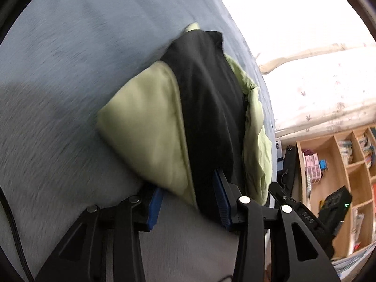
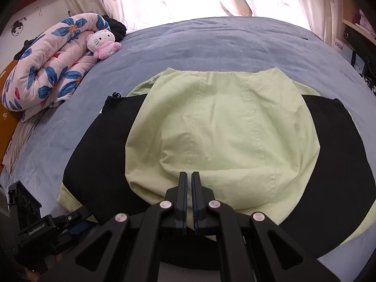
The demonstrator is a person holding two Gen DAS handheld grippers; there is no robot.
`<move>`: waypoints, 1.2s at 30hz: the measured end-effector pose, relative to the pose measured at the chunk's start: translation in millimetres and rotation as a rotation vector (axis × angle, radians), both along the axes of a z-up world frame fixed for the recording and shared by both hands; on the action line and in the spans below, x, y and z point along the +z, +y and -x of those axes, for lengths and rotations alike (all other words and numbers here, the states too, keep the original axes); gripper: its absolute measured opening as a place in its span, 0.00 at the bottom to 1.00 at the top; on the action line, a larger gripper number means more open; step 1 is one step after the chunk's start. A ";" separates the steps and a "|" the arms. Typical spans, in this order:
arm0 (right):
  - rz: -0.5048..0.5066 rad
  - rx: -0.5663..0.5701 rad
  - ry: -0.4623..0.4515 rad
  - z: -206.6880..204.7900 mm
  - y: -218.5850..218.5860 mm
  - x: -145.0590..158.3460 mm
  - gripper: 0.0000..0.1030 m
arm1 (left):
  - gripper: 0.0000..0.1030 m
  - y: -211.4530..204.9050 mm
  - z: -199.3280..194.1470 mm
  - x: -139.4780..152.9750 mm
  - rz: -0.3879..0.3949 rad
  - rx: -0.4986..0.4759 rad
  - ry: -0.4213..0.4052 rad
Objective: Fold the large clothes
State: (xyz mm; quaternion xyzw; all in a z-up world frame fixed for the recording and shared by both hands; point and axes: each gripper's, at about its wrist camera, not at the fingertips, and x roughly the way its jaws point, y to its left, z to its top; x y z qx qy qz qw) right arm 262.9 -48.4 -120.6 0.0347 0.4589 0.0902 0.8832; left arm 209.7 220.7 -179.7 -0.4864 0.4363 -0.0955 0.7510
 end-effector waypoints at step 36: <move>-0.206 -0.100 0.134 -9.4 -51.2 -49.6 0.00 | 0.10 -111.6 -88.0 176.1 -0.185 -0.328 -0.519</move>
